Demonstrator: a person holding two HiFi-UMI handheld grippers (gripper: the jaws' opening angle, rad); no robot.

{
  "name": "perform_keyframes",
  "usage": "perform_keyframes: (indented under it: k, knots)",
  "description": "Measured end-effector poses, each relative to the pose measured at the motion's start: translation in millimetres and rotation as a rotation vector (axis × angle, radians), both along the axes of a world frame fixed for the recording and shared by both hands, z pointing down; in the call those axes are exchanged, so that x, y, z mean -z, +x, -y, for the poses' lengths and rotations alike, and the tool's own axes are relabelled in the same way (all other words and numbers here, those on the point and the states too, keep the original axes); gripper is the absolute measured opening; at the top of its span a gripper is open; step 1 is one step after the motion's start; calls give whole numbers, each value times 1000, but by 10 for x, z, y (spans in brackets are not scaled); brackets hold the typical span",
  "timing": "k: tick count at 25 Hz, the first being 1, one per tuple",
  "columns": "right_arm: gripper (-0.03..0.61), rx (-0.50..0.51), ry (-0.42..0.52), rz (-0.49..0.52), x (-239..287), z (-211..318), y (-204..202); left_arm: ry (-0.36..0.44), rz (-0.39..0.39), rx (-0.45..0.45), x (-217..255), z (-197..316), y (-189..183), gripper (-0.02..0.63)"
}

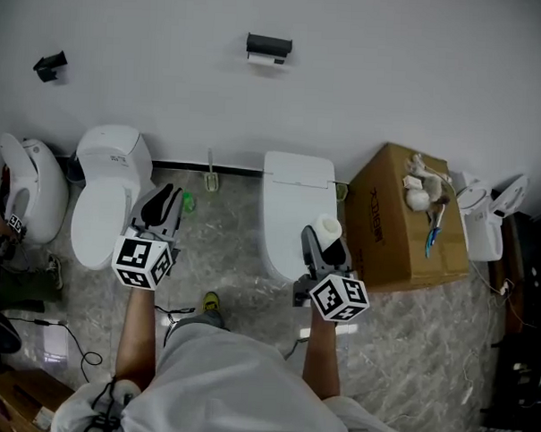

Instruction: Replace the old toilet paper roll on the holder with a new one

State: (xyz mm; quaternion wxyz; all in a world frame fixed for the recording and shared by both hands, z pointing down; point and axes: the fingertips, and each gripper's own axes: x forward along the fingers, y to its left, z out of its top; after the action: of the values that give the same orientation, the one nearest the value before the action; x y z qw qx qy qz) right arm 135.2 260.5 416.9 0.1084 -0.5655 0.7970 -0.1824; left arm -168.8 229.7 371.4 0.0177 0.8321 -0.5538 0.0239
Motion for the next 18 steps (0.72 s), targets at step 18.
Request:
perform_keyframes:
  k: [18]
  knots:
    - [302,-43,-45,-22,-114,1261,-805,-26,-16,-67,-180,1464,-748,72]
